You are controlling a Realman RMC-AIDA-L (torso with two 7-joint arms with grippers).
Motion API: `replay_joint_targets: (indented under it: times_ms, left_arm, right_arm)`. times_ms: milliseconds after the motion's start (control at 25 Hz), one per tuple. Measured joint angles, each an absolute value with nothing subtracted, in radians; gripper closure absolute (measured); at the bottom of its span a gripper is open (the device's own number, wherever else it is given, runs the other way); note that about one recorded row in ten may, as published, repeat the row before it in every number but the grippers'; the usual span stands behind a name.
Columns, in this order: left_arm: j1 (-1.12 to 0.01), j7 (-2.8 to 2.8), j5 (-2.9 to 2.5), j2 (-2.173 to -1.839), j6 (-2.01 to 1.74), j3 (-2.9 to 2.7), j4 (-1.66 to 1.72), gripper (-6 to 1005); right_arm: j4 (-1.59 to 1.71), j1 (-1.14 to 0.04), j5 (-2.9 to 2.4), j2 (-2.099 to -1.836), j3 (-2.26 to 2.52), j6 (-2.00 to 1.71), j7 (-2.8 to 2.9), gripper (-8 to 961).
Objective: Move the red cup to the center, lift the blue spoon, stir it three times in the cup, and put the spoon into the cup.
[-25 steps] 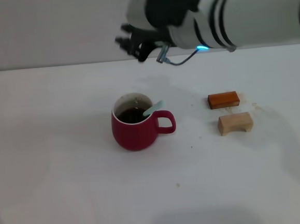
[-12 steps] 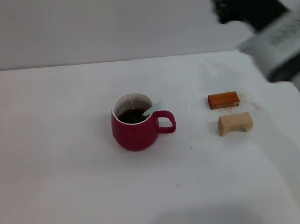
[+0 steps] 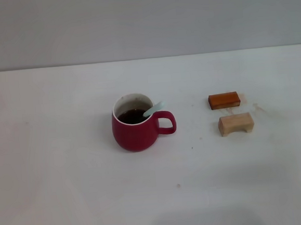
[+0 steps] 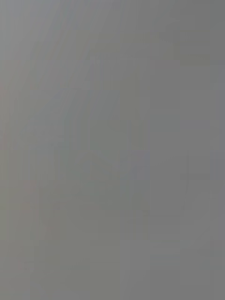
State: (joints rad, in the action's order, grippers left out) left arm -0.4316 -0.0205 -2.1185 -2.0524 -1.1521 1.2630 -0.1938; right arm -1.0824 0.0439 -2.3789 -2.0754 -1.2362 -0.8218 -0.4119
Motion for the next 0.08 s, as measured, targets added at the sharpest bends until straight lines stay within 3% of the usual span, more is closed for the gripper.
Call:
replay_joint_targets:
  times_ms: [80]
  left_arm:
    - [-0.429,-0.021,-2.118,-2.053,-1.149,1.263,-0.194,311]
  right_arm:
    - [-1.056,0.045,-2.379,-2.075,-1.235,-0.846,-0.399,694]
